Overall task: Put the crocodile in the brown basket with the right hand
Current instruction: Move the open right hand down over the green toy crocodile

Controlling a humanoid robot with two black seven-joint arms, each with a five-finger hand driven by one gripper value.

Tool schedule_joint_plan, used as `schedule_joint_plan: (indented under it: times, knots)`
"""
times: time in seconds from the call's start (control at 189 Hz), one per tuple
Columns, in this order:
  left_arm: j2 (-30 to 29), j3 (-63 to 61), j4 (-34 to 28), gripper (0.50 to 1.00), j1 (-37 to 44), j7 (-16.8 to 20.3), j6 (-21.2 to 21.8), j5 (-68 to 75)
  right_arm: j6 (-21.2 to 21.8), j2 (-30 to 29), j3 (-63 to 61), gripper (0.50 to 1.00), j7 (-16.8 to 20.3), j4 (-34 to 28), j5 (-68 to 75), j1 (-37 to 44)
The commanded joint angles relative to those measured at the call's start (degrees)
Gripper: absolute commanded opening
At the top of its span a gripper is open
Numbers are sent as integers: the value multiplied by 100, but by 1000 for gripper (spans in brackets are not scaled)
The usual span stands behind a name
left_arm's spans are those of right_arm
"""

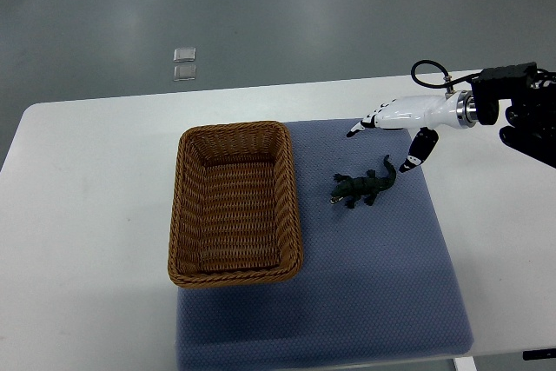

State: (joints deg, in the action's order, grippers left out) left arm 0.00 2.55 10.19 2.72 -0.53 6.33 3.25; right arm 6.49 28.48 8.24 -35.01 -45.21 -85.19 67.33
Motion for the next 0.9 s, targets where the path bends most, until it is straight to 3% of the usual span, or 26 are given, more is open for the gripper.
schedule_joint_plan:
  times: [0.0, 0.37, 0.592, 0.894]
  knots:
    - [0, 0, 0, 1000, 0, 0, 0, 0, 177, 281, -15, 924, 1, -489, 11, 43]
    - [0, 0, 0, 1000, 0, 0, 0, 0, 124, 246, -15, 926, 1, -788, 2, -185]
    - [0, 0, 0, 1000, 0, 0, 0, 0, -605, 17, -6, 924, 1, -709, -24, -423]
    - [0, 0, 0, 1000, 0, 0, 0, 0, -790, -1, -6, 924, 1, -516, -42, -546]
